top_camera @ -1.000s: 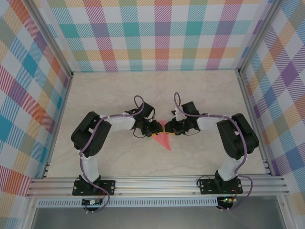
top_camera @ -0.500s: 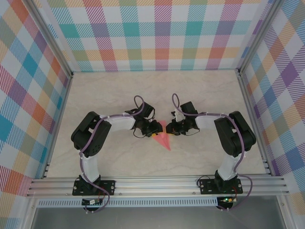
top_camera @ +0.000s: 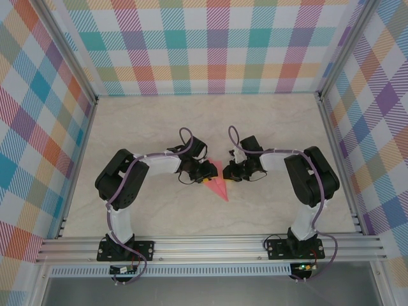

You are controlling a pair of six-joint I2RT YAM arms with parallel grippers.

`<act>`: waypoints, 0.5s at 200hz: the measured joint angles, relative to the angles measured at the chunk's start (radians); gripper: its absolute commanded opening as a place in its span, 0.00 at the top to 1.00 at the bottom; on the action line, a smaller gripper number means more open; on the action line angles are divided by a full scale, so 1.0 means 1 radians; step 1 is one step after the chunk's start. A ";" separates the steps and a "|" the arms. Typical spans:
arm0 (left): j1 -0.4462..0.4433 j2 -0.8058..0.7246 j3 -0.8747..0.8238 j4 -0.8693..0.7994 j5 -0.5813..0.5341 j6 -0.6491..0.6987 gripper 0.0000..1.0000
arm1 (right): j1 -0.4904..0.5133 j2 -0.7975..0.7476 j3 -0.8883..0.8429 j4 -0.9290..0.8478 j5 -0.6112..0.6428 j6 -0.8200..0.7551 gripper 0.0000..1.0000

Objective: Fold a paper plane with a square sheet of paper (fold left side to right side)
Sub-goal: Fourth fold the wing at the center of the table.

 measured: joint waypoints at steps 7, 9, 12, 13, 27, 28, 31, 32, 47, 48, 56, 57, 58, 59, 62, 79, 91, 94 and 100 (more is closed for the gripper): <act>0.000 0.000 0.000 0.000 0.000 0.002 0.65 | 0.000 0.001 0.002 -0.003 0.000 -0.002 0.90; 0.000 0.000 0.000 0.000 0.000 0.002 0.65 | 0.000 0.002 0.003 -0.003 0.000 -0.003 0.90; 0.000 0.000 0.000 0.000 0.000 0.002 0.65 | 0.000 0.002 0.003 -0.004 -0.001 -0.003 0.90; 0.000 0.000 0.000 0.000 0.000 0.002 0.65 | 0.000 0.002 0.003 -0.005 -0.001 -0.003 0.90; 0.000 -0.001 0.000 0.000 0.000 0.002 0.65 | 0.000 0.002 0.003 -0.007 -0.001 -0.006 0.90; 0.000 -0.001 0.000 0.000 0.000 0.002 0.65 | 0.000 0.002 0.003 -0.007 -0.001 -0.006 0.90; 0.000 -0.001 0.000 0.000 0.000 0.002 0.65 | 0.000 0.002 0.003 -0.007 -0.001 -0.006 0.90; 0.000 -0.001 0.000 0.000 0.000 0.002 0.65 | 0.000 0.002 0.003 -0.007 -0.001 -0.006 0.90; 0.000 -0.003 0.000 0.000 0.000 0.003 0.65 | 0.000 0.002 0.003 -0.009 0.000 -0.010 0.90; 0.000 -0.003 0.000 0.000 0.000 0.003 0.65 | 0.000 0.002 0.003 -0.009 0.000 -0.010 0.90; 0.000 -0.007 0.000 -0.005 -0.004 0.006 0.65 | 0.000 0.002 0.003 -0.010 0.001 -0.011 0.90; 0.000 -0.008 0.000 -0.006 -0.005 0.006 0.65 | 0.000 0.002 0.003 -0.010 0.002 -0.011 0.90; 0.000 -0.009 0.000 -0.008 -0.006 0.006 0.65 | 0.000 0.002 0.003 -0.010 0.002 -0.011 0.90; 0.000 -0.010 0.000 -0.009 -0.007 0.006 0.65 | 0.000 0.002 0.003 -0.010 0.002 -0.011 0.90; 0.000 -0.011 0.000 -0.014 -0.009 0.007 0.65 | 0.000 0.002 0.003 -0.010 0.002 -0.012 0.90; 0.000 -0.031 0.000 -0.040 -0.023 0.010 0.65 | 0.000 0.003 0.003 -0.011 0.003 -0.020 0.90; 0.000 -0.052 0.000 -0.049 -0.029 0.011 0.66 | 0.001 0.003 0.003 -0.011 0.003 -0.025 0.90; 0.000 -0.057 0.000 -0.049 -0.032 0.011 0.67 | 0.001 0.003 0.003 -0.011 0.003 -0.026 0.90; 0.000 -0.064 0.001 -0.049 -0.032 0.012 0.68 | 0.001 0.004 0.003 -0.011 0.003 -0.026 0.90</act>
